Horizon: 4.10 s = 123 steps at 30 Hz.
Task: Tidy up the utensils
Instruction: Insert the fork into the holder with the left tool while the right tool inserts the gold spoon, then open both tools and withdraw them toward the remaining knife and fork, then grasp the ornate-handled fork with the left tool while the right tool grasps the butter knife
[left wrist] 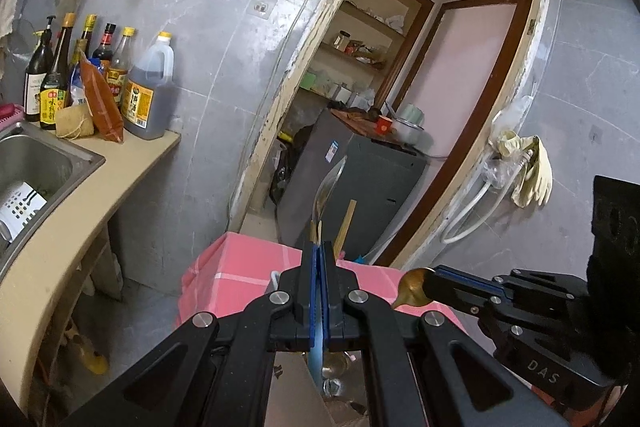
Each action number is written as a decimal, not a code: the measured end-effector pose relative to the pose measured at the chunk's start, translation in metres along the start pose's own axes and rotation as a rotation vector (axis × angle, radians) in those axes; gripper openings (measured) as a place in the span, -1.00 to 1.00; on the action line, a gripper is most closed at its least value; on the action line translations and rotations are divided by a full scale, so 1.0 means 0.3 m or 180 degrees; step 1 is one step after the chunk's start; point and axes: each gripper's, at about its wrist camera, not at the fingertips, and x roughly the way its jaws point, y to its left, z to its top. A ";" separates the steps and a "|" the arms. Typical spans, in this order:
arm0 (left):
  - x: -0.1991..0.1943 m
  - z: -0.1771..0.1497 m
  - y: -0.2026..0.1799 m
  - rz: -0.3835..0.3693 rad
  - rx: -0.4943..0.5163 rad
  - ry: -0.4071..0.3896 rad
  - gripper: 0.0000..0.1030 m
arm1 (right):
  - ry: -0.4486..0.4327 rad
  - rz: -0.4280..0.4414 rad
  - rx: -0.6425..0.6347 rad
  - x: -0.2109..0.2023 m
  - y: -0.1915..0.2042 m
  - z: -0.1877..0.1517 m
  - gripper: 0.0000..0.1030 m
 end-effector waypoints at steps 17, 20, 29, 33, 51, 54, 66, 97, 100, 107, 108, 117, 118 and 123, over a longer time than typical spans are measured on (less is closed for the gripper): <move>-0.013 -0.016 0.018 -0.0014 0.0024 0.0237 -0.92 | 0.0122 0.0175 0.0211 0.052 -0.013 -0.031 -0.92; -0.021 -0.013 0.015 -0.0015 0.0030 0.0238 -0.92 | 0.0123 0.0179 0.0230 0.048 -0.017 -0.037 -0.92; -0.070 0.001 -0.028 -0.0021 0.0102 0.0137 -0.57 | -0.0120 0.0066 0.0452 -0.029 -0.058 -0.044 -0.86; -0.114 0.013 -0.075 -0.0025 0.0201 -0.0004 -0.07 | -0.0406 -0.0108 0.0629 -0.116 -0.097 -0.057 -0.25; -0.248 -0.003 -0.339 -0.0042 0.0677 -0.0296 0.95 | -0.1091 -0.0791 0.1118 -0.478 -0.245 -0.218 0.72; -0.256 -0.024 -0.377 -0.0075 0.0725 -0.0315 0.99 | -0.1129 -0.0844 0.1138 -0.525 -0.259 -0.261 0.81; -0.249 -0.132 -0.486 -0.0053 0.0854 -0.0177 0.99 | -0.1108 -0.0864 0.1351 -0.613 -0.327 -0.426 0.97; 0.040 -0.468 -0.565 -0.0038 0.0866 0.0909 0.99 | -0.0410 -0.0906 0.1705 -0.515 -0.588 -0.772 0.97; 0.098 -0.495 -0.555 -0.0039 0.0808 0.1079 0.99 | -0.0330 -0.0845 0.1736 -0.475 -0.611 -0.793 0.97; 0.215 -0.550 -0.531 -0.0061 0.0742 0.1369 0.70 | -0.0104 -0.0561 0.1711 -0.343 -0.646 -0.834 0.97; 0.232 -0.560 -0.527 -0.0059 0.0728 0.1418 0.64 | -0.0074 -0.0529 0.1707 -0.325 -0.649 -0.838 0.96; 0.340 -0.631 -0.504 -0.0066 0.0647 0.1794 0.04 | 0.0230 -0.0201 0.1626 -0.136 -0.635 -0.855 0.43; 0.352 -0.639 -0.501 -0.0062 0.0632 0.1835 -0.02 | 0.0251 -0.0174 0.1624 -0.122 -0.632 -0.854 0.38; 0.396 -0.656 -0.478 -0.0019 0.0564 0.1941 -0.21 | 0.0380 -0.0024 0.1595 -0.042 -0.615 -0.860 0.15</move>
